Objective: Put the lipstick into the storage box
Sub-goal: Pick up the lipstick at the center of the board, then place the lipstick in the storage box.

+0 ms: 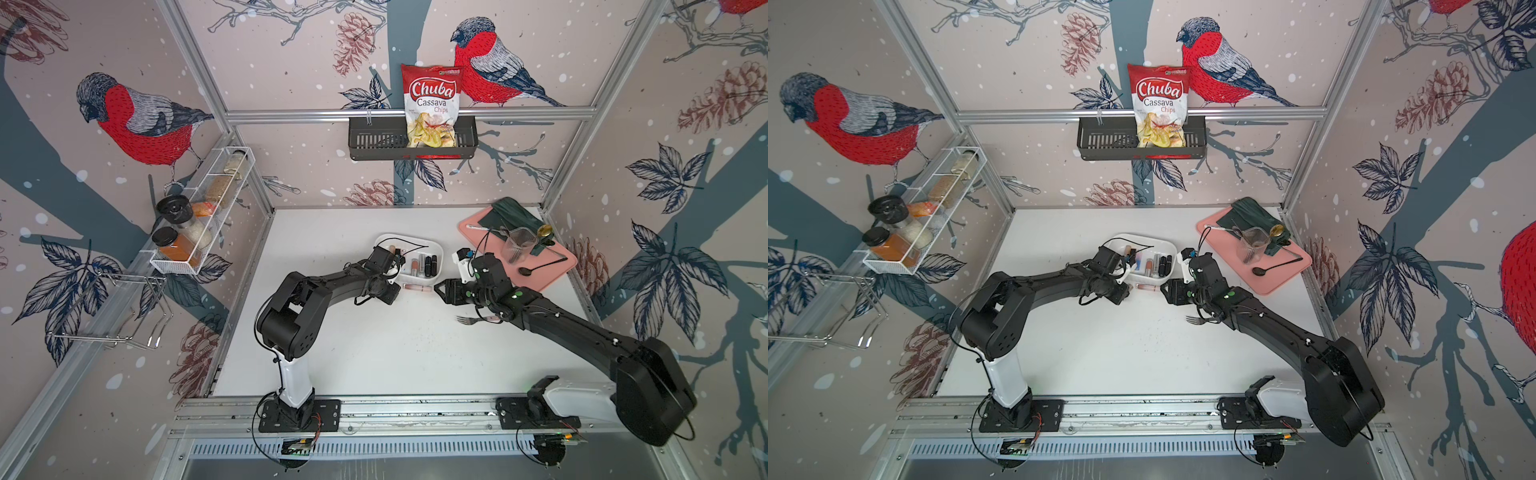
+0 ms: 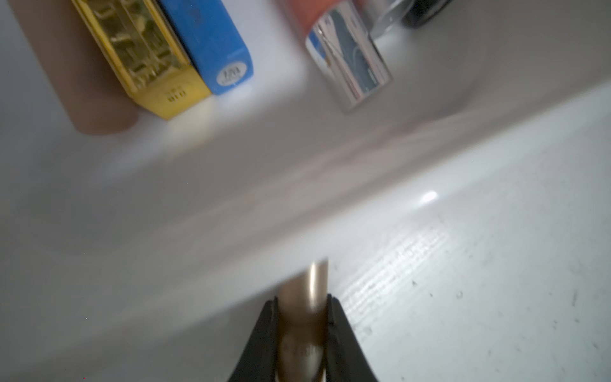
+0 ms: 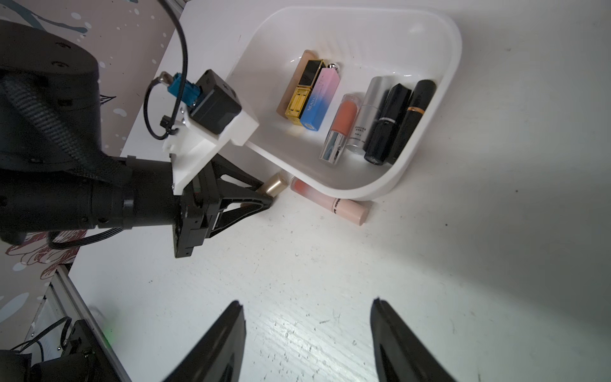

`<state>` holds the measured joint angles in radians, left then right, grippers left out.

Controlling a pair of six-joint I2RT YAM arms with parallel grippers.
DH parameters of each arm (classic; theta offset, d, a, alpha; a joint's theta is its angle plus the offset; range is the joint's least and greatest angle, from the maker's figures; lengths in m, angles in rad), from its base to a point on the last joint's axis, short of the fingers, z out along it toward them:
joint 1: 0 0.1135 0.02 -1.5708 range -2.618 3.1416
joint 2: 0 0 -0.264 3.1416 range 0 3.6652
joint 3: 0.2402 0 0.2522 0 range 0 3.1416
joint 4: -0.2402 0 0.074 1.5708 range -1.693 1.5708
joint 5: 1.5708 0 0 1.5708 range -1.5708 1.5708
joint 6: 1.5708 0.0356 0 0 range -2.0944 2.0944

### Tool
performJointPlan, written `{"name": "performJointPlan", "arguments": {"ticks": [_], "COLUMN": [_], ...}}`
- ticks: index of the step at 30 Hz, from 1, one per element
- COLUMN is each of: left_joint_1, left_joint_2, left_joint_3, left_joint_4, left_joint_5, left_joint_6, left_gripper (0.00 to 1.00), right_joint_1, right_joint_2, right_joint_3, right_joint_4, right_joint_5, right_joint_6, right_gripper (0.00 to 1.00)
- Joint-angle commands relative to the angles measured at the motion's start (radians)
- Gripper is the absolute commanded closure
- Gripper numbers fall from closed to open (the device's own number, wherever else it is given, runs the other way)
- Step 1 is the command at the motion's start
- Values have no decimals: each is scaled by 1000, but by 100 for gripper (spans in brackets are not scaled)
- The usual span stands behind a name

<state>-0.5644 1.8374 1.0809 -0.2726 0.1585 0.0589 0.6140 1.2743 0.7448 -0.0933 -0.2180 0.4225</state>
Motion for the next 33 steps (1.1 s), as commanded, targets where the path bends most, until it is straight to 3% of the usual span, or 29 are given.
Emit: {"name": "performJointPlan", "arguments": {"ticks": [1,10,15,20,25,33], "left_joint_1": [-7,-6,18,56,68,66], "left_joint_2": [-55,-296,-333,-207,33,290], "left_joint_3": [-13,-78,10,208,435,593], "left_joint_4": [-105,-97,-73,-61,-109,-125], "left_joint_5": [41,200,238,183,216,191], "left_joint_6": [-17,-88,-140,-187,-202,-246], "left_gripper": [89,90,90,86,88,89], "right_joint_1": [-5,-19,-28,-37,-53,-105], "right_joint_2": [-1,2,4,-12,-59,-102], "right_joint_3": [-7,-25,-33,-46,-67,-86], "right_joint_4": [42,70,86,86,68,29], "right_joint_5": [-8,-24,-33,-40,-35,-40], "right_joint_6": [3,10,18,24,17,-11], "right_gripper": [36,36,36,36,36,36]}}
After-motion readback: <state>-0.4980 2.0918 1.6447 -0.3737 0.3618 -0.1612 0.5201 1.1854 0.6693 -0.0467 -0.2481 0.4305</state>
